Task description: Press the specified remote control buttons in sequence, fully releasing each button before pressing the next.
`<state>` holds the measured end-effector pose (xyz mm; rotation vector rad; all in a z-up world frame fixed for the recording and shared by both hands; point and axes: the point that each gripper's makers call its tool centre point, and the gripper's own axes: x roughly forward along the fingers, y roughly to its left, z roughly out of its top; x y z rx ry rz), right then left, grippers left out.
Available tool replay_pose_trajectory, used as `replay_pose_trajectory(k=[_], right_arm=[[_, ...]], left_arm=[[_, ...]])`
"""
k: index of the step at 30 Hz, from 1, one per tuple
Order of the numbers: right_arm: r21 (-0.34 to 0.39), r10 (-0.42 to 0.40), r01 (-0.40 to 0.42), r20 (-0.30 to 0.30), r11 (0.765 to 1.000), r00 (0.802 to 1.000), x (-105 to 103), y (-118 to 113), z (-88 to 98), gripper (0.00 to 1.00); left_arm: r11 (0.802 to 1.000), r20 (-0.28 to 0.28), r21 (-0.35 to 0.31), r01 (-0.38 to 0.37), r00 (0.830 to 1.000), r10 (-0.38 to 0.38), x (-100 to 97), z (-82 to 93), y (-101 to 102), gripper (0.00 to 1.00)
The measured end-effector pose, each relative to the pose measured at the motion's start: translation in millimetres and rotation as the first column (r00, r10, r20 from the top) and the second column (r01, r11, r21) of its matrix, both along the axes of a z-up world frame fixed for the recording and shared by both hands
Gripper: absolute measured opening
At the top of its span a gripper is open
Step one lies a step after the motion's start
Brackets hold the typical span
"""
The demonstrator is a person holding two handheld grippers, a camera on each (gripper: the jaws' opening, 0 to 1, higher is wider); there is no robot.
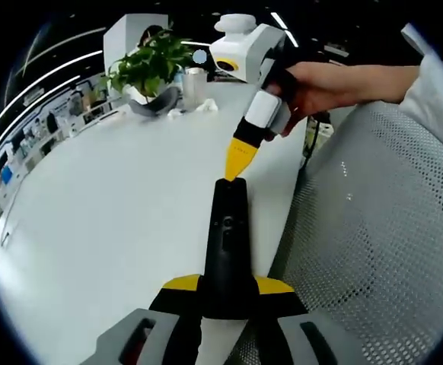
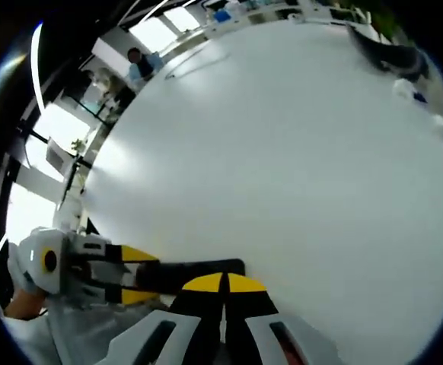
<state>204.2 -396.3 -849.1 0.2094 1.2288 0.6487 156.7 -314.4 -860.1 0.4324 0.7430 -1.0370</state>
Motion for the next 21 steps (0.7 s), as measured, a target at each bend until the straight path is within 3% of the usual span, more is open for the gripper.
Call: replay_pose_trajectory(k=[12, 21], right_arm=[[0.042, -0.066, 0.067, -0.042, 0.997, 0.997, 1.5, -0.5, -1.2, 0.0], [0.002, -0.064, 0.064, -0.004, 0.998, 0.998, 1.5, 0.4, -1.7, 0.0]], left_arm=[[1.0, 0.012, -0.001, 0.008, 1.0, -0.008, 1.3, 0.0, -1.6, 0.24], [1.0, 0.015, -0.006, 0.007, 1.0, -0.007, 2.2, -0.2, -1.9, 0.24]])
